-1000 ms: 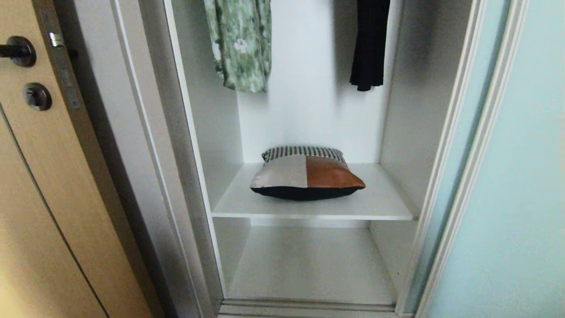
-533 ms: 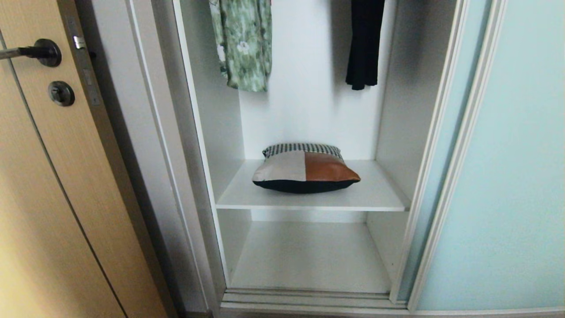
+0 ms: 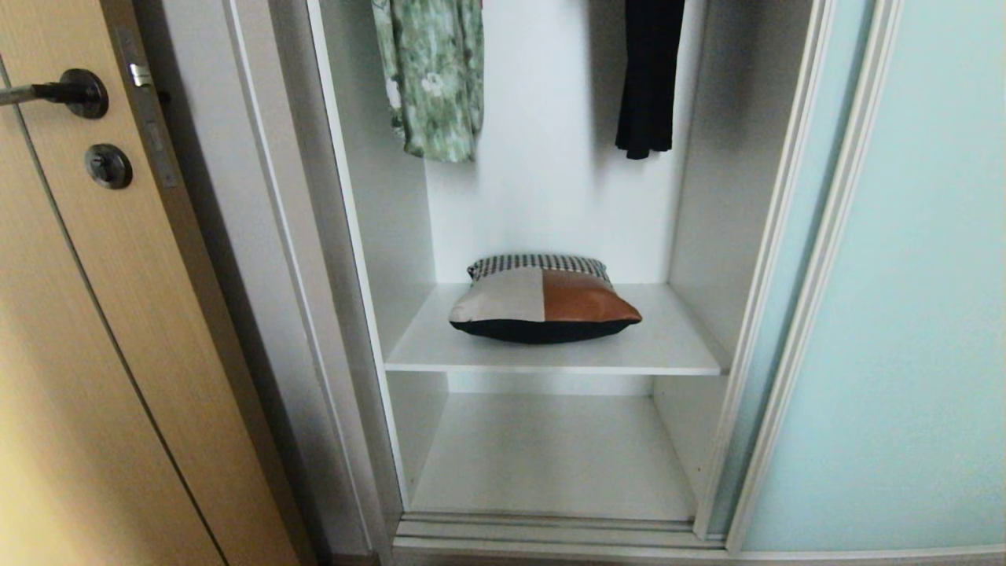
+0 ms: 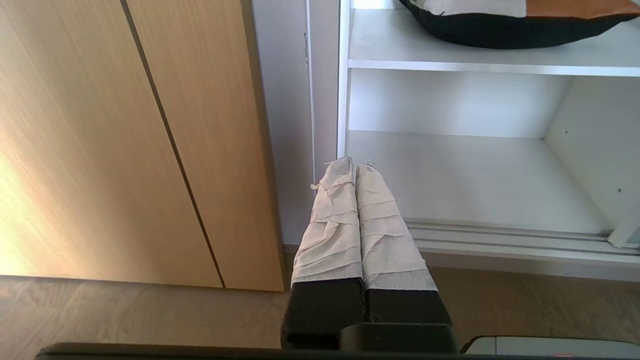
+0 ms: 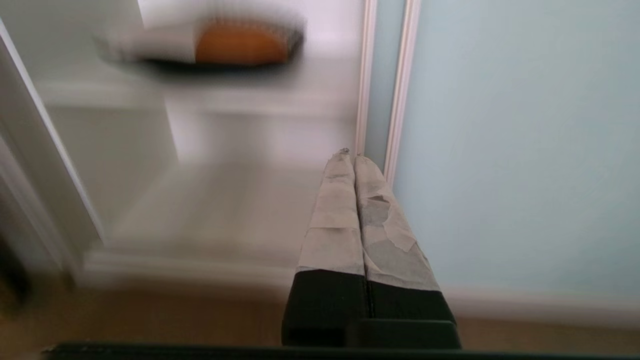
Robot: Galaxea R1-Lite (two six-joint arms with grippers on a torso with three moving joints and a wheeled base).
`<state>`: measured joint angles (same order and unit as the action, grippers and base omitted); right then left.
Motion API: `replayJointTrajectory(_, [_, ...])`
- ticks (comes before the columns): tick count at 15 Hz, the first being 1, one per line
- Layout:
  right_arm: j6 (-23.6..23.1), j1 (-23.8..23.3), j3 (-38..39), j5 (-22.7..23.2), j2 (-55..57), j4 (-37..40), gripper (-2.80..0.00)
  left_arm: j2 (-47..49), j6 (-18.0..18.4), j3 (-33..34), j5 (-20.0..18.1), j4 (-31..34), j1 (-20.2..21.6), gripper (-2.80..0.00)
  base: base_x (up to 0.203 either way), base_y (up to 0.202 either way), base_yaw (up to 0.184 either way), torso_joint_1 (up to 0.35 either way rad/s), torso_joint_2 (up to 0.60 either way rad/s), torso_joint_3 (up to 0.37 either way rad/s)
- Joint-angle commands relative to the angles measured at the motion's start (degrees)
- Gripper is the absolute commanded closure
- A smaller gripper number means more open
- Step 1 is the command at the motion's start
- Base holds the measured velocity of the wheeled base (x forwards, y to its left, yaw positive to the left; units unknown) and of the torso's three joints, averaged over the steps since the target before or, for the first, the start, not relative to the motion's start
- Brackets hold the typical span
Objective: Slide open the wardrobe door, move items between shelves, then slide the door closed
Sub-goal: Place the pillow on the higher shelf
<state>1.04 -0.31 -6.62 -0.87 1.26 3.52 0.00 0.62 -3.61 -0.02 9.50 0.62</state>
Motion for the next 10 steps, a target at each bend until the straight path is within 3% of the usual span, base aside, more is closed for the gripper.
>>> replayJointTrajectory(1, [0.40,0.04,-11.11,-0.37,5.54,3.50,0.00,0.09,-0.07,0.00,0.02,0.00,-0.01,0.00,0.000,0.000,0.000,0.000,0.00,0.000])
replayJointTrajectory(4, [0.57,0.03,-22.29,-4.06,14.88,6.63,0.00,0.09,-0.01,0.00,0.02,0.00,-0.01,0.00,0.000,0.000,0.000,0.000,0.00,0.000])
replayJointTrajectory(7, [2.30,0.13,-26.13,-10.68,19.90,6.86,0.00,0.09,-0.01,0.00,-0.06,0.00,-0.01,0.00,0.000,0.000,0.000,0.000,0.00,0.000])
replayJointTrajectory(10, [2.61,0.05,-27.79,-11.24,21.15,6.94,0.00,0.09,-0.01,-0.04,0.02,0.00,-0.01,0.00,0.000,0.000,0.000,0.000,0.00,0.000])
